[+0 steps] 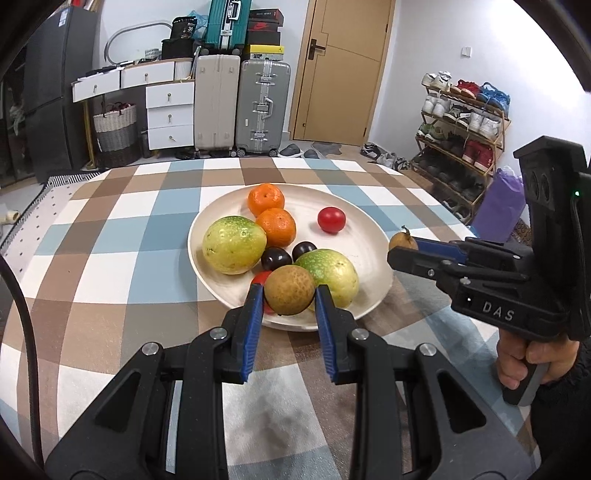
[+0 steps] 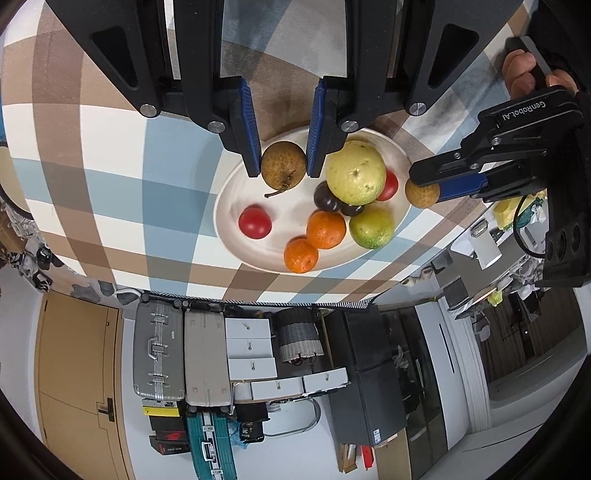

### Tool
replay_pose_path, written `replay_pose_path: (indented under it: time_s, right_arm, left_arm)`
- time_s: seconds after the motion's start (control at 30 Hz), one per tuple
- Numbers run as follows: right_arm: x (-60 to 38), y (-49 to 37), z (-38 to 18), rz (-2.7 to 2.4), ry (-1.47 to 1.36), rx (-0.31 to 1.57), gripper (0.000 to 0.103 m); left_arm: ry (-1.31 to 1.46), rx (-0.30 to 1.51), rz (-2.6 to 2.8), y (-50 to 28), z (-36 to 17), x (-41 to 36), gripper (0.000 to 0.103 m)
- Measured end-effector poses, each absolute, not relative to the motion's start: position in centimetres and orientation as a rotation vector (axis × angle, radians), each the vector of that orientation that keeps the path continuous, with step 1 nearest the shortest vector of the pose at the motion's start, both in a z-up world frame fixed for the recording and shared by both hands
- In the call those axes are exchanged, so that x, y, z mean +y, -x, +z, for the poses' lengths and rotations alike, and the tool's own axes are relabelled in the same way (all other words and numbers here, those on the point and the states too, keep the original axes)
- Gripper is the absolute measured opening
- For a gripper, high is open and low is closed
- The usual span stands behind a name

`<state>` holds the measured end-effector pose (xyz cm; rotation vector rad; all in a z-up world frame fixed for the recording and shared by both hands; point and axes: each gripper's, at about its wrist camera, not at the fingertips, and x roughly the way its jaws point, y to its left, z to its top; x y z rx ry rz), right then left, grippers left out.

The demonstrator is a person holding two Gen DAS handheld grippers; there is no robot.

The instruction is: Organize fruits

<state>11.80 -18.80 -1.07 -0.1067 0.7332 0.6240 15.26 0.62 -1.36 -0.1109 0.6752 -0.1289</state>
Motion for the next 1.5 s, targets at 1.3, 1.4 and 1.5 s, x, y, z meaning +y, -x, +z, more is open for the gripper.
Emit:
replay_pose_path:
  time_s: [1.3, 1.4, 1.5]
  right_arm:
    - [-19.9, -12.5, -0.6, 0.547, 0.05, 0.673, 0.097]
    - [-20.2, -12.1, -0.4, 0.564, 0.029, 0.651, 0.102]
    - [-20.4, -11.2, 0.2, 0.586, 0.017, 0.605, 0.103]
  left_arm:
    - [0.126, 0.544, -0.015, -16.3, -0.2, 1.7, 0.092]
    - [0.134, 0.529, -0.005, -15.3, -0.1, 2.0, 0.102]
    - [0.143, 0.519, -0.005, -14.5, 0.0, 2.2, 0.102]
